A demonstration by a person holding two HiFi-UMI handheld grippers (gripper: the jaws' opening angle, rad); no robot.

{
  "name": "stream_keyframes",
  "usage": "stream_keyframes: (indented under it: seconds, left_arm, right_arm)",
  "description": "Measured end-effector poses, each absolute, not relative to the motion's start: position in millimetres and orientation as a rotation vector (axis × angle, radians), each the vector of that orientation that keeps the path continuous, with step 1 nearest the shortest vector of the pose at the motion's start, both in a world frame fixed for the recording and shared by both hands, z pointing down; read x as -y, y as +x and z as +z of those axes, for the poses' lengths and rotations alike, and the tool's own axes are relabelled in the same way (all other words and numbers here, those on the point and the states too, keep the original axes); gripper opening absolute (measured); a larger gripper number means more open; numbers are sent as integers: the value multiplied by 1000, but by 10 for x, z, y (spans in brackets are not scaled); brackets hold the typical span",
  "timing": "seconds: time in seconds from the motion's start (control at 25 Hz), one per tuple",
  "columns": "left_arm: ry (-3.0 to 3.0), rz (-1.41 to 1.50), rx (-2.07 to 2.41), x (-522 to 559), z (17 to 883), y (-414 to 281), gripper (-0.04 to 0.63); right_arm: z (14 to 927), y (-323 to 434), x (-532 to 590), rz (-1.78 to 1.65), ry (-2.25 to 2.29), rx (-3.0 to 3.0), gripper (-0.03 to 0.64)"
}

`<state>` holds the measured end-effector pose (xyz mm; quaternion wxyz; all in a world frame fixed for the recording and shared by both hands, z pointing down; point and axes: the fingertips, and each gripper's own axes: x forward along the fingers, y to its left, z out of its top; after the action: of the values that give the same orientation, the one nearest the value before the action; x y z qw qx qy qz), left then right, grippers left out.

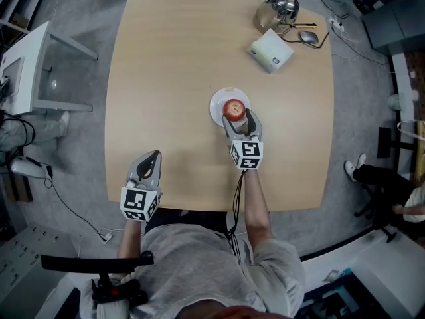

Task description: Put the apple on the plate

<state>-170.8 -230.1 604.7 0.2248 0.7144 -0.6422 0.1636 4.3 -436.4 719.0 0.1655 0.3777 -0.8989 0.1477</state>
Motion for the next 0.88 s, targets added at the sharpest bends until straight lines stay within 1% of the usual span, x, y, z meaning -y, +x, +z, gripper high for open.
stream_keyframes:
  seconds: [0.88]
  left_arm:
    - [2022, 399, 1789, 2107, 5861, -1760, 20]
  right_arm:
    - [6880, 90, 4163, 359, 1127, 2569, 370]
